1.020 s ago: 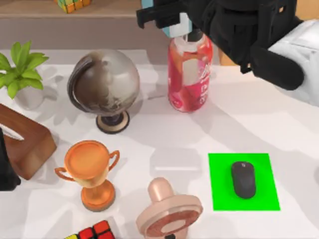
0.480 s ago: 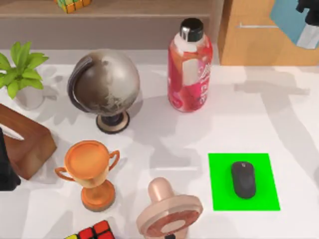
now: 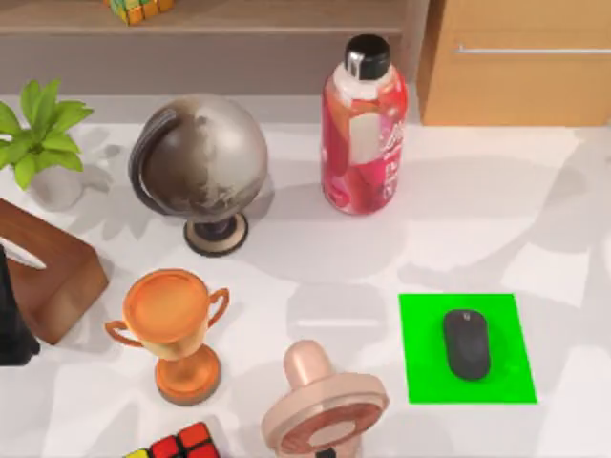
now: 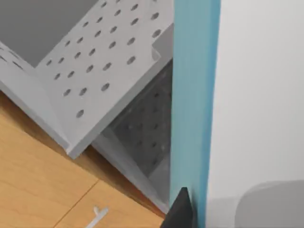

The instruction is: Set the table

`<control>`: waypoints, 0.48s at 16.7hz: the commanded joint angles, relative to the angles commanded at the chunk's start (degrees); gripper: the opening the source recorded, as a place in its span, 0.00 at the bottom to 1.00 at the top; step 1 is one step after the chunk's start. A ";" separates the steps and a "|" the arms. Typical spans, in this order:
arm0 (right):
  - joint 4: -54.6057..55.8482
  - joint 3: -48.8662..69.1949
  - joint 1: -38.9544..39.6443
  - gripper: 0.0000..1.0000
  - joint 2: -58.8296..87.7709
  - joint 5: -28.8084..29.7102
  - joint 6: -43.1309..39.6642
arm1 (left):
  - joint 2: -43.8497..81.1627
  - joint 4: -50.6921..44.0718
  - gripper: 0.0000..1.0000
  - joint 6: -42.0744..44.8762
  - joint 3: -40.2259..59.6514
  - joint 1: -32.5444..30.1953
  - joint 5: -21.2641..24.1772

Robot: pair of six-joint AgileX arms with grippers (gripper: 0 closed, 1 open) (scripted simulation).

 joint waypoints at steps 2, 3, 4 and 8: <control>3.47 -0.45 -5.25 0.00 3.48 -3.28 6.60 | 0.00 0.00 1.00 0.00 0.00 0.00 0.00; 5.33 -0.44 -7.54 0.00 5.37 -5.09 9.97 | 0.00 0.00 1.00 0.00 0.00 0.00 0.00; 7.33 -0.13 -9.33 0.00 7.41 -7.11 13.41 | 0.00 0.00 1.00 0.00 0.00 0.00 0.00; 15.52 2.04 -14.24 0.00 16.09 -15.65 26.83 | 0.00 0.00 1.00 0.00 0.00 0.00 0.00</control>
